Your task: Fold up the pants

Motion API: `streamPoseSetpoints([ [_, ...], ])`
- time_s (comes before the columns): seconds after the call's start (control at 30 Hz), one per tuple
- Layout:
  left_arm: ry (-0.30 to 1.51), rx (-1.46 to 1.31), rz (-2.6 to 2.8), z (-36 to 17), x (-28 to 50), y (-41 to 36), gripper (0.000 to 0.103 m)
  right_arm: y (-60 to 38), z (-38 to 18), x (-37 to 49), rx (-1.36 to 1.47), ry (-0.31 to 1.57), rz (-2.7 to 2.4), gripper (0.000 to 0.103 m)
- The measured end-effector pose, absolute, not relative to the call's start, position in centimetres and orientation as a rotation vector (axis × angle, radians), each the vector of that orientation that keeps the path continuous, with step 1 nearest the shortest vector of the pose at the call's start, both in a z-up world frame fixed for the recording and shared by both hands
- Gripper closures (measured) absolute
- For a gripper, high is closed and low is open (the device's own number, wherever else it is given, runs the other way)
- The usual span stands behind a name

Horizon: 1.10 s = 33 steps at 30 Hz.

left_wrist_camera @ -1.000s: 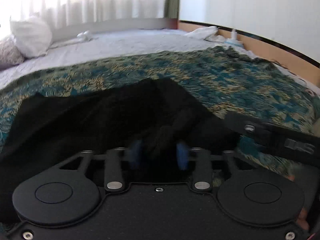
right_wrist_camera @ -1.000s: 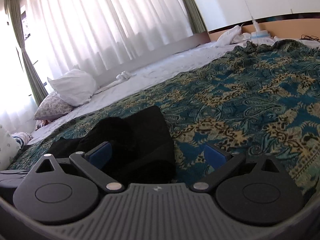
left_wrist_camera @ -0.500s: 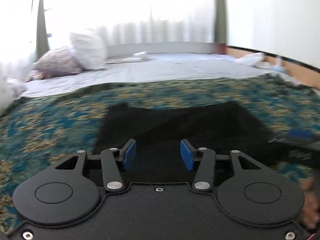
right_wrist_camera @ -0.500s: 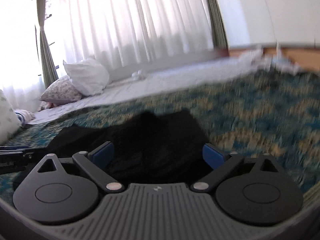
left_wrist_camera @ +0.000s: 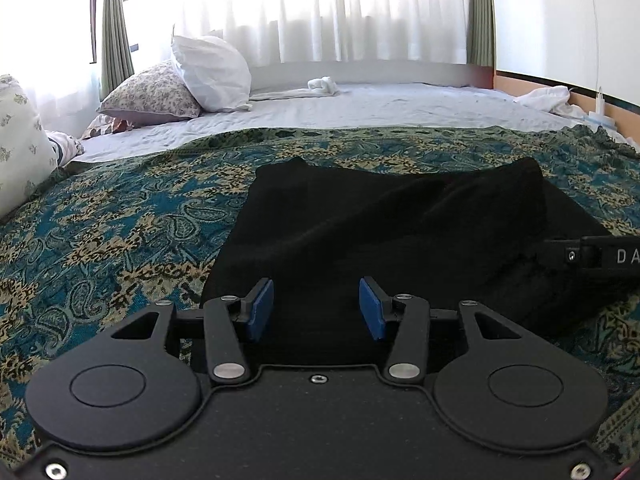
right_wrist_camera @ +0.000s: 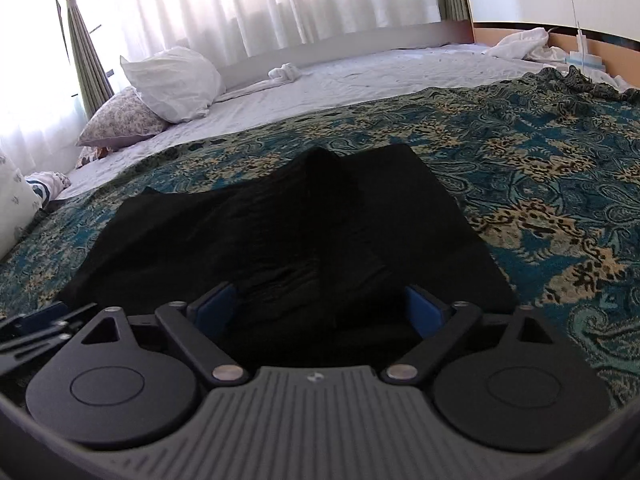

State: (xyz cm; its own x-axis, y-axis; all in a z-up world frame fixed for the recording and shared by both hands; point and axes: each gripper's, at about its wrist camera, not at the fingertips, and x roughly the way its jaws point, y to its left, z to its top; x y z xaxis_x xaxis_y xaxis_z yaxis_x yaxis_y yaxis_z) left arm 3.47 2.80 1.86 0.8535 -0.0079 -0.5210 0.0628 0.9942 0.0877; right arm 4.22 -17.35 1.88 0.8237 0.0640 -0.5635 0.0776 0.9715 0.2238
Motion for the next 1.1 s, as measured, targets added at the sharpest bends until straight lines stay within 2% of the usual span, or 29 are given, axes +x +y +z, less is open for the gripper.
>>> streamPoseSetpoints([
  [0.07,0.551,0.092,-0.037,1.8,3.7,3.0,0.057,-17.1,1.9,4.0,0.234,0.598,-0.011,0.019],
  [0.2,0.563,0.058,-0.05,1.6,4.0,3.4,0.057,-17.4,1.6,3.4,0.248,0.582,-0.019,0.026],
  [0.3,0.569,0.045,-0.068,1.4,4.1,3.5,0.056,-17.4,1.4,3.4,0.229,0.592,-0.083,0.022],
  [0.5,0.563,0.052,-0.061,1.3,4.1,3.3,0.056,-16.7,1.8,4.7,0.267,0.6,0.007,0.026],
  [0.6,0.563,0.044,-0.064,1.6,4.0,3.4,0.055,-17.5,1.8,6.4,0.337,0.609,-0.045,0.039],
  [0.73,0.551,0.022,-0.073,2.2,3.8,3.5,0.055,-18.9,2.5,7.7,0.383,0.599,-0.078,0.071],
  [0.77,0.546,0.02,-0.074,2.4,3.8,3.4,0.055,-19.1,3.0,7.6,0.373,0.574,-0.079,0.074],
  [0.93,0.534,0.033,-0.089,2.6,3.8,2.7,0.055,-18.5,4.7,5.0,0.177,0.4,-0.164,0.075],
  [1.1,0.548,0.059,-0.103,1.9,3.8,1.8,0.054,-20.6,2.4,5.4,0.148,0.485,-0.244,0.075],
])
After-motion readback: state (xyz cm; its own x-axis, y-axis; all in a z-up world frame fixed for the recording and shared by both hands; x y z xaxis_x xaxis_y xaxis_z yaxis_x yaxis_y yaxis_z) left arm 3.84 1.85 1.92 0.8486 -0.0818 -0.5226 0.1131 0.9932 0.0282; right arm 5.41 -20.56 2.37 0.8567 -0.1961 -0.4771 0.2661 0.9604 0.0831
